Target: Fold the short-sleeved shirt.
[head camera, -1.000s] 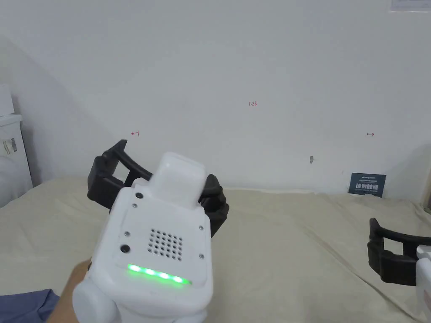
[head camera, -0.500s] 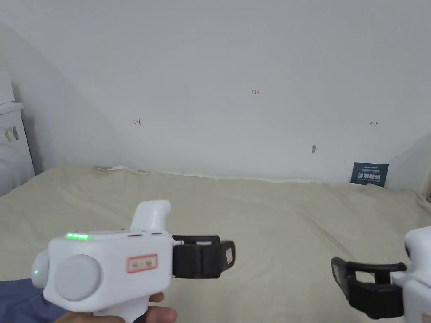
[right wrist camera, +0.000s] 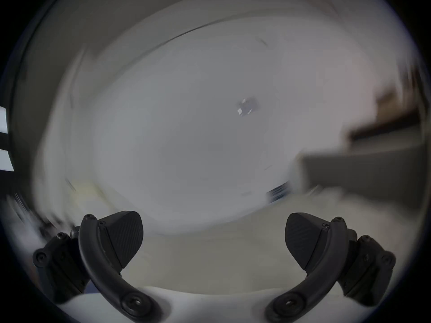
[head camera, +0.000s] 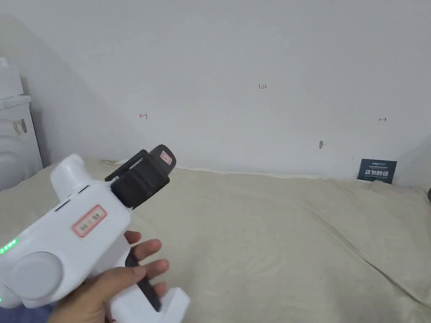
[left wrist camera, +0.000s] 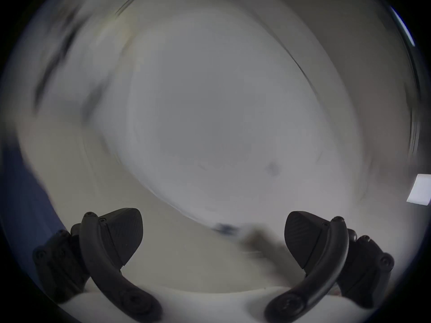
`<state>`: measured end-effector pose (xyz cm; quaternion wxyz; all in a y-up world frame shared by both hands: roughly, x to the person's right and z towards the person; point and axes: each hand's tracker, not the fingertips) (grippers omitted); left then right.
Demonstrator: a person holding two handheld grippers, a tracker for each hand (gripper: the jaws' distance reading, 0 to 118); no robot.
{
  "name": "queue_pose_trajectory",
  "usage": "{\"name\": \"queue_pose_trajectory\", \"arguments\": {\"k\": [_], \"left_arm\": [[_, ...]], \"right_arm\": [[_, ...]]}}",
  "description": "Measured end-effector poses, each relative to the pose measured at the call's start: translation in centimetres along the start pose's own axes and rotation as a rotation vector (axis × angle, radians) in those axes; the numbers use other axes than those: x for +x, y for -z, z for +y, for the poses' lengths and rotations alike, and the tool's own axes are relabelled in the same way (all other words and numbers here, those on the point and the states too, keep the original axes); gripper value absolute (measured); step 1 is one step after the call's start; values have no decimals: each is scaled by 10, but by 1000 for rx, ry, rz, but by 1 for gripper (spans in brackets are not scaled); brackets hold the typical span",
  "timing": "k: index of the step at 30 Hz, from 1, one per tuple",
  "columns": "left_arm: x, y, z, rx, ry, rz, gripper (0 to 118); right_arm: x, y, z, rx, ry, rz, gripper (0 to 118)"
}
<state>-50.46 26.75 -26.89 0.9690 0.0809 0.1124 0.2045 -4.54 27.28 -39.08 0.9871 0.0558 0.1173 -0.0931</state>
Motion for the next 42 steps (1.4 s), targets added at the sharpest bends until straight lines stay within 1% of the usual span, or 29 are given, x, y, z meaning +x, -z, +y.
{"name": "queue_pose_trajectory", "arguments": {"k": [1, 2, 3, 4, 5, 6, 7, 8, 9, 11, 12, 13, 15, 16, 18, 19, 21, 23, 24, 25, 27, 28, 29, 30, 31, 35, 37, 40, 42], "left_arm": [[14, -6, -1, 77, 295, 101, 118], [22, -8, -6, 125, 465, 147, 118], [26, -8, -13, 174, 699, 167, 118], [30, -8, -21, 186, 881, 180, 118], [32, -4, -31, 134, 1056, 210, 118], [28, 3, -38, 62, 1153, 256, 118], [24, 7, -47, -63, 1136, 285, 118], [20, 9, -52, -155, 1093, 244, 118], [14, 11, -58, -294, 963, 139, 118], [-3, 20, -62, -581, 591, 21, 118], [-11, 21, -66, -682, 352, -76, 118], [-21, 18, -70, -716, 99, -168, 118], [-32, 12, -71, -679, -310, -377, 118], [-31, 4, -73, -575, -442, -464, 118], [-21, -14, -70, -336, -470, -467, 118], [-10, -23, -64, -225, -421, -411, 118], [12, -40, -55, -32, -235, -238, 118], [38, -50, -54, 159, 34, -50, 118], [49, -48, -55, 209, 217, 49, 118], [58, -44, -56, 222, 387, 132, 118], [64, -31, -62, 208, 640, 144, 118], [67, -27, -64, 176, 694, 167, 118], [67, -25, -66, 158, 687, 166, 118], [65, -22, -68, 145, 662, 139, 118], [63, -20, -71, 133, 648, 117, 118], [64, -5, -81, 30, 618, 144, 118], [61, 1, -81, -44, 534, 106, 118], [64, 5, -82, -65, 525, 137, 118], [65, 6, -82, -88, 497, 166, 118]], "right_arm": [[-7, 4, -2, -6, -232, -104, 118], [-13, 8, -5, 3, -354, -169, 118], [-17, 14, -15, -11, -521, -236, 118], [-19, 18, -22, -40, -624, -261, 118], [-23, 24, -33, -105, -776, -292, 118], [-18, 34, -47, -161, -860, -278, 118], [-19, 38, -62, -243, -953, -251, 118], [-19, 40, -72, -311, -993, -209, 118], [-18, 39, -83, -363, -989, -152, 118], [-15, 35, -95, -526, -775, 39, 118], [-14, 31, -95, -596, -568, 196, 118], [-9, 26, -94, -617, -300, 388, 118], [2, 11, -90, -542, 128, 657, 118], [5, 4, -89, -451, 301, 676, 118], [6, -15, -82, -192, 475, 593, 118], [3, -22, -76, -80, 492, 492, 118], [-1, -29, -65, 45, 426, 341, 118], [-9, -30, -54, 120, 276, 168, 118], [-11, -28, -50, 147, 176, 112, 118], [-15, -22, -48, 136, 52, 98, 118], [-23, -11, -47, 72, -187, 34, 118], [-24, -8, -51, 47, -262, 25, 118], [-24, -6, -55, 37, -289, 22, 118], [-24, -2, -60, 31, -302, 23, 118], [-24, -1, -63, 34, -281, 25, 118], [-23, 5, -69, -36, -224, 32, 118], [-24, 9, -70, -55, -220, 26, 118], [-23, 13, -69, -68, -191, 31, 117], [-24, 17, -67, -100, -179, 25, 109]]}}
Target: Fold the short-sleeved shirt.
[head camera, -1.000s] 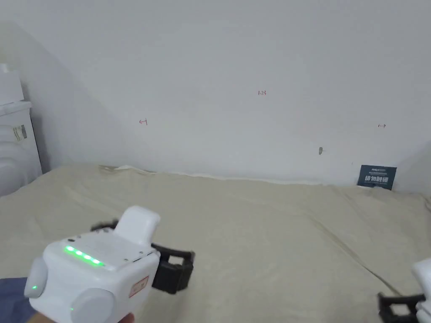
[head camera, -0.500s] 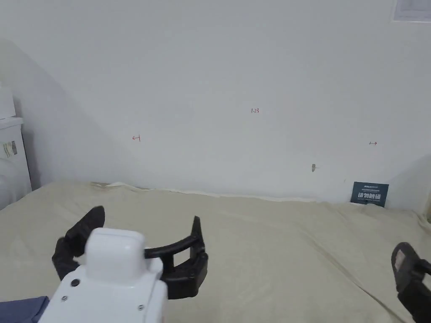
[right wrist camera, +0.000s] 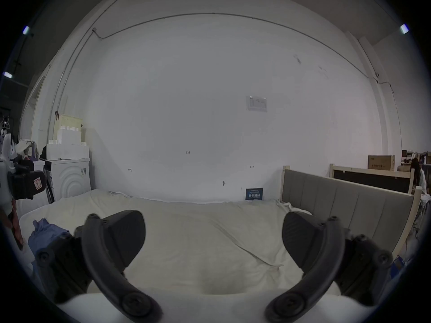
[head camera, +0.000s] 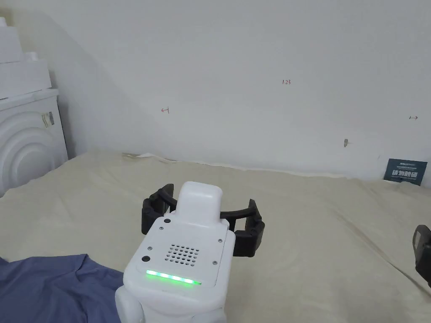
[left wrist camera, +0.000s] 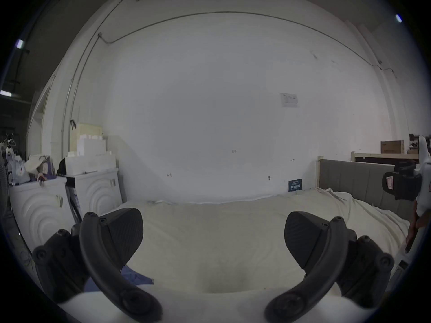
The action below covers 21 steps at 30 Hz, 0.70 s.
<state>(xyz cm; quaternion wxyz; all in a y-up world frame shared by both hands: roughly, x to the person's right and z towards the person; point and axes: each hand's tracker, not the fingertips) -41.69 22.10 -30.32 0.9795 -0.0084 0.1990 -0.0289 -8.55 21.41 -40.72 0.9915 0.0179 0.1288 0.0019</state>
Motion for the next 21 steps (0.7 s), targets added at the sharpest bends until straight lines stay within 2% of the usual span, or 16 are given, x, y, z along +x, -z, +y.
{"name": "queue_pose_trajectory", "arguments": {"k": [1, 2, 3, 4, 5, 6, 7, 8, 9, 10, 11, 13, 16, 18, 21], "left_arm": [[1, 0, 0, -9, -9, 14, 118], [-1, 0, 1, -11, -22, 7, 118], [-2, 0, 0, -7, -45, 24, 118], [-1, -1, 2, -20, -50, 29, 118], [-2, 0, 3, -35, -51, 16, 118], [-1, 1, 2, -47, -49, 13, 118], [-1, 0, 1, -45, -58, 1, 113], [-1, 0, 1, -66, -60, -28, 51], [1, 0, 1, -69, -56, -55, 51], [6, 1, -1, -45, -24, -16, 21], [8, 3, -2, -71, -10, 15, 0], [2, 4, 7, -53, -73, -31, 0], [4, 6, 6, -66, -70, -31, 0], [9, 6, 1, -78, -59, -29, 0], [10, 13, -1, -118, -68, -19, 0]], "right_arm": [[-1, 1, 0, -4, 3, 1, 97], [-1, 0, 0, -2, 6, 6, 70], [-3, 2, -1, 0, 5, 1, 53], [-4, 5, 0, -12, -4, -14, 42], [-5, 7, 0, -28, -10, -22, 36], [-4, 9, -1, -44, 5, -3, 36], [-2, 10, -2, -58, 48, 26, 35], [-1, 11, -4, -61, 69, 36, 32], [-2, 11, -4, -57, 63, 25, 32], [-4, 12, -7, -52, 61, 16, 32], [-5, 12, -9, -43, 57, 6, 32], [-5, 10, -11, -20, 54, -8, 32], [-6, 11, -15, 3, 30, 2, 36], [-6, 13, -13, -46, 25, 19, 36], [-2, 14, -14, -68, 67, 26, 23]]}}
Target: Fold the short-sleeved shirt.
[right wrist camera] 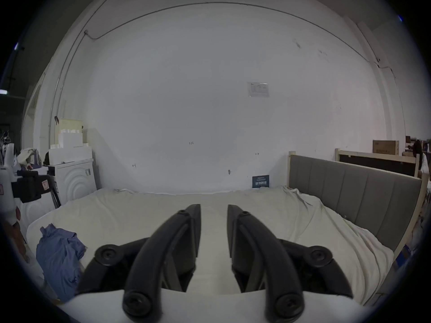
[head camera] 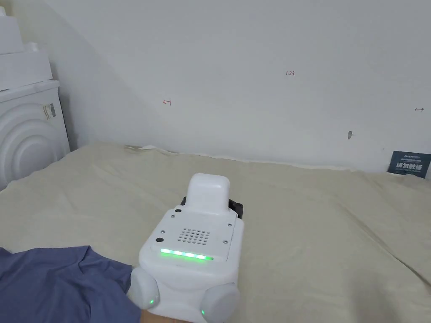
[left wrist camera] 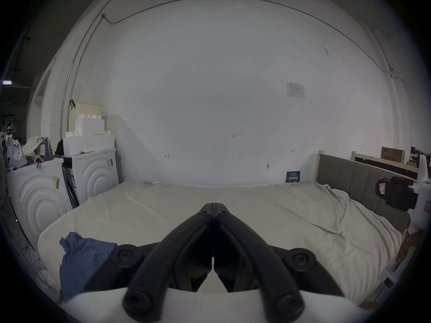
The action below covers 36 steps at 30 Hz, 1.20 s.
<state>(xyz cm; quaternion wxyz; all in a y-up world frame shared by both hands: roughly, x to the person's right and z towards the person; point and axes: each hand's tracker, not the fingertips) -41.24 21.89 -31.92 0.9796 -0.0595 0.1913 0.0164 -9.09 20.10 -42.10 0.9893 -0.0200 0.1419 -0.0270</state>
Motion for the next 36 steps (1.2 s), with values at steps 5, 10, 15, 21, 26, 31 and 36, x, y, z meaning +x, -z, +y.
{"name": "queue_pose_trajectory", "arguments": {"k": [5, 10, 15, 21, 26, 31, 36], "left_arm": [[-3, 6, -5, -17, -8, -11, 0], [-5, 8, -11, -18, -12, -38, 0], [-3, 9, -15, -15, 0, -69, 0], [1, 18, -18, -40, 49, -25, 0], [-1, 23, -19, -53, 21, -31, 0], [-1, 24, -20, -41, 47, -32, 0], [-3, 30, -23, -57, 40, -69, 0]], "right_arm": [[1, 0, -1, -11, -3, -6, 8], [2, -1, -2, -12, -19, 10, 0], [7, 2, -9, -15, -40, 8, 0], [11, 1, -14, -41, -43, 38, 0], [25, 7, -18, -40, 27, 36, 0], [27, 11, -19, -27, 11, 2, 0], [29, 18, -24, -44, 29, 37, 0]]}}
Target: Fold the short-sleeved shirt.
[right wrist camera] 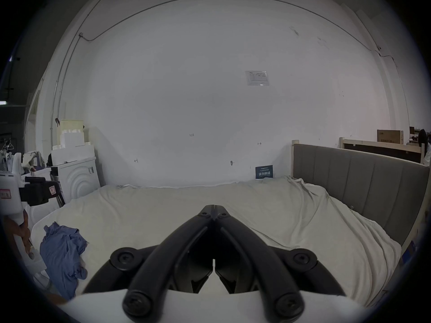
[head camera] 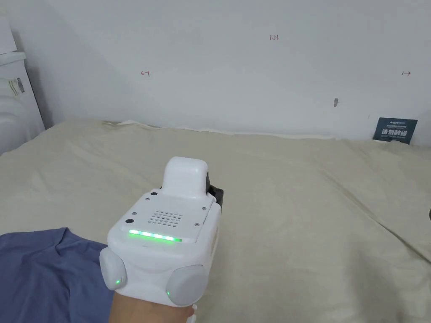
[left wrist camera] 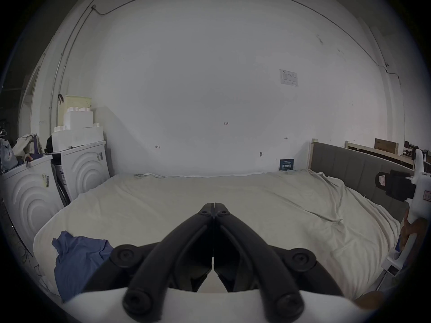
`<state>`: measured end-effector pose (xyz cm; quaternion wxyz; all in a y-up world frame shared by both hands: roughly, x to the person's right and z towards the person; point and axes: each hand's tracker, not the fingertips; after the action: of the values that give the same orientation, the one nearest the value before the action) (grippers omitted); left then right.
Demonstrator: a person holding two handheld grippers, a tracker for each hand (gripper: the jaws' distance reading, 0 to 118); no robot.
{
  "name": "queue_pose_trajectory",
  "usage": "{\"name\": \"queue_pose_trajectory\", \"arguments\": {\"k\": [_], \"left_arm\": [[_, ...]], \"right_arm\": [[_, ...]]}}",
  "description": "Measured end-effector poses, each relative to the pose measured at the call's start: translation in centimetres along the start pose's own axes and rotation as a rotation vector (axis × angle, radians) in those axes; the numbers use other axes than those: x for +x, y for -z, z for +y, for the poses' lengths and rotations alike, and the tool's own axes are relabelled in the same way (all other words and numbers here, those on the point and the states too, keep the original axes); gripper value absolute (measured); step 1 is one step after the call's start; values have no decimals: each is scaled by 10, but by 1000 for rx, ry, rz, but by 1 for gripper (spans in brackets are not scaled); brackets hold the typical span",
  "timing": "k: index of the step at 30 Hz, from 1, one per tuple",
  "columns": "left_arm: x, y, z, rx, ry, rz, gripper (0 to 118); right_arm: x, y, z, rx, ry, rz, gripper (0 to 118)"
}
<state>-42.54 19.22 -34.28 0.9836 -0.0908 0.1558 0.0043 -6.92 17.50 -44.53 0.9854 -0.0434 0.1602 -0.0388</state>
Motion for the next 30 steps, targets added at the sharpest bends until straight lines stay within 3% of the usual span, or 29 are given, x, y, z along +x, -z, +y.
{"name": "queue_pose_trajectory", "arguments": {"k": [6, 10, 13, 17, 22, 28, 30], "left_arm": [[2, 6, -4, -7, 7, 24, 0], [-4, 13, -9, -11, 10, 42, 0], [-14, 17, -14, -46, 16, 9, 0], [-44, 16, -32, -108, 24, 19, 0], [-119, 7, -72, -264, 37, 97, 0], [-264, 0, -123, -486, 21, 190, 0], [-311, 9, -131, -567, -29, 153, 0]], "right_arm": [[-1, 9, -5, -18, 4, 14, 0], [-6, 16, -10, -53, -55, 8, 0], [-1, 23, -17, -106, 3, 56, 0], [-2, 30, -22, -123, -15, 64, 0], [-22, 39, -29, -177, -31, 98, 0], [-56, 52, -44, -228, -71, 151, 0], [-64, 57, -49, -241, -77, 165, 0]]}}
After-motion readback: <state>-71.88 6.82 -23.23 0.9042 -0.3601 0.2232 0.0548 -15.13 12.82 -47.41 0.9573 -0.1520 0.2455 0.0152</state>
